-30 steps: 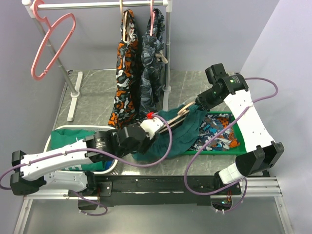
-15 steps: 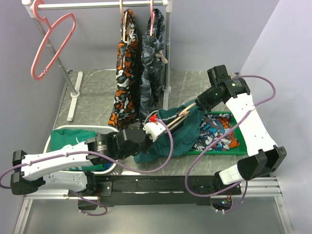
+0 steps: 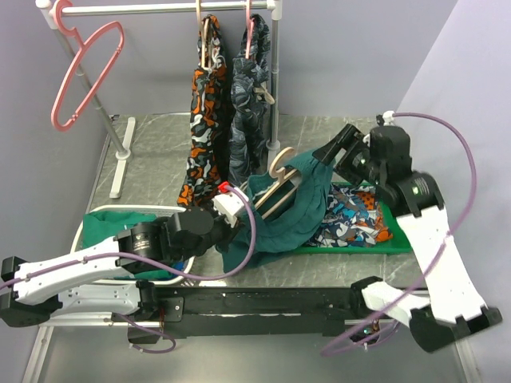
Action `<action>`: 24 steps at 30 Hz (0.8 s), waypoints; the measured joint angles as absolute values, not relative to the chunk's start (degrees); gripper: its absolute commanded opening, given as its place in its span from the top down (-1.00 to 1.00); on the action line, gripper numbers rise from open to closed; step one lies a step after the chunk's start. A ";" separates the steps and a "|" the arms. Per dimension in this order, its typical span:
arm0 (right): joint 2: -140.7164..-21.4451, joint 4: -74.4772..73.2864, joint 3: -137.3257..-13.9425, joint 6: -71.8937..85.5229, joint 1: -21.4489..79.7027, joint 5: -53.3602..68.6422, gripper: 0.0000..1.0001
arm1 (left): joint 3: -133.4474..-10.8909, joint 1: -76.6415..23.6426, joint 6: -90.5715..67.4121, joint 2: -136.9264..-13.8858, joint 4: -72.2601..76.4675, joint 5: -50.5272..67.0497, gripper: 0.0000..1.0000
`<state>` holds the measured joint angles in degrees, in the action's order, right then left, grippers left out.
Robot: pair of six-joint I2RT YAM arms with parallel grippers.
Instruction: Place the shorts on the hanger
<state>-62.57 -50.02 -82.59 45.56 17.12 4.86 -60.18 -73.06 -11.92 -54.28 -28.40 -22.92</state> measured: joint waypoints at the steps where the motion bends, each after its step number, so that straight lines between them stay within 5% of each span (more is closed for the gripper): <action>1: -60.95 -48.23 -81.60 44.38 17.91 3.53 -0.68 | -60.18 -73.06 -12.47 -54.15 -28.75 -22.92 0.98; 11: -39.66 -29.89 -55.70 31.99 32.51 -7.42 -0.72 | -65.91 -72.40 -17.12 -53.71 -38.54 -22.20 0.98; 20: -44.58 -19.49 -50.17 24.60 40.42 -12.32 -0.38 | -72.42 -72.25 -17.76 -51.62 -44.31 -20.69 0.98; 22: -46.98 -18.26 -50.48 23.79 41.45 -13.06 0.06 | -73.21 -72.25 -17.76 -51.59 -45.63 -20.56 0.98; 23: -47.92 -17.85 -50.68 23.31 41.54 -13.37 0.60 | -73.49 -72.25 -17.74 -51.59 -46.06 -20.49 0.98; 24: -48.73 -17.65 -51.00 23.00 41.56 -13.89 0.77 | -73.91 -72.25 -17.72 -51.59 -46.74 -20.43 0.98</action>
